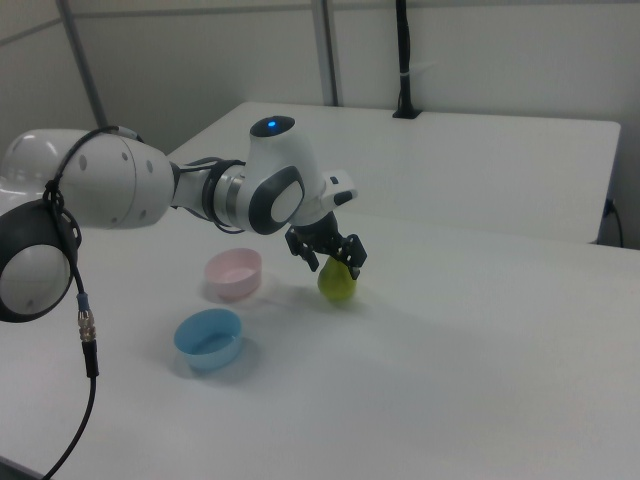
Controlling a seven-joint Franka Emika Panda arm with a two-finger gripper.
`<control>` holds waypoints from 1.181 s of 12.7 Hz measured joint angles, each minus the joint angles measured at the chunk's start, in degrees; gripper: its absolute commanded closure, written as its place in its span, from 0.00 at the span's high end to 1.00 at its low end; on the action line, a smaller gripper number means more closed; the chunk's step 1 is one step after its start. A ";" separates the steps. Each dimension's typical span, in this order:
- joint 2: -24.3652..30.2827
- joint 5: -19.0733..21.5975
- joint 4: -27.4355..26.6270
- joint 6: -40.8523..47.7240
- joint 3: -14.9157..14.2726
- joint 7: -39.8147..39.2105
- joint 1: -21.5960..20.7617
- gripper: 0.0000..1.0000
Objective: Place the pear in the bowl
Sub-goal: 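Close the gripper on the green pear and lift it, then carry the pear over the pink bowl and lower it inside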
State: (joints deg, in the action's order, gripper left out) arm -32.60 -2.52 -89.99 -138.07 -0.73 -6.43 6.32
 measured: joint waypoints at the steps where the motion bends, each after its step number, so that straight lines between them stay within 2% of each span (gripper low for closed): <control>1: -0.58 -0.34 0.00 -0.85 0.00 0.00 0.00 0.64; 2: -0.89 -0.51 0.01 -1.28 0.00 0.00 0.00 0.49; 3: -1.16 -0.76 0.03 -1.83 0.00 0.00 0.00 0.38; 10: -1.00 -1.38 0.22 -2.06 0.01 -0.15 -0.09 0.36; 12: 0.94 -1.43 -0.19 -0.97 0.01 -0.15 -0.14 0.36; 15: 5.58 -1.43 -1.10 6.06 0.13 -0.15 -1.67 0.37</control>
State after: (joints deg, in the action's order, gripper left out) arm -27.02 -3.95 -91.08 -132.01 -0.60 -6.58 4.65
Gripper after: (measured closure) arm 0.344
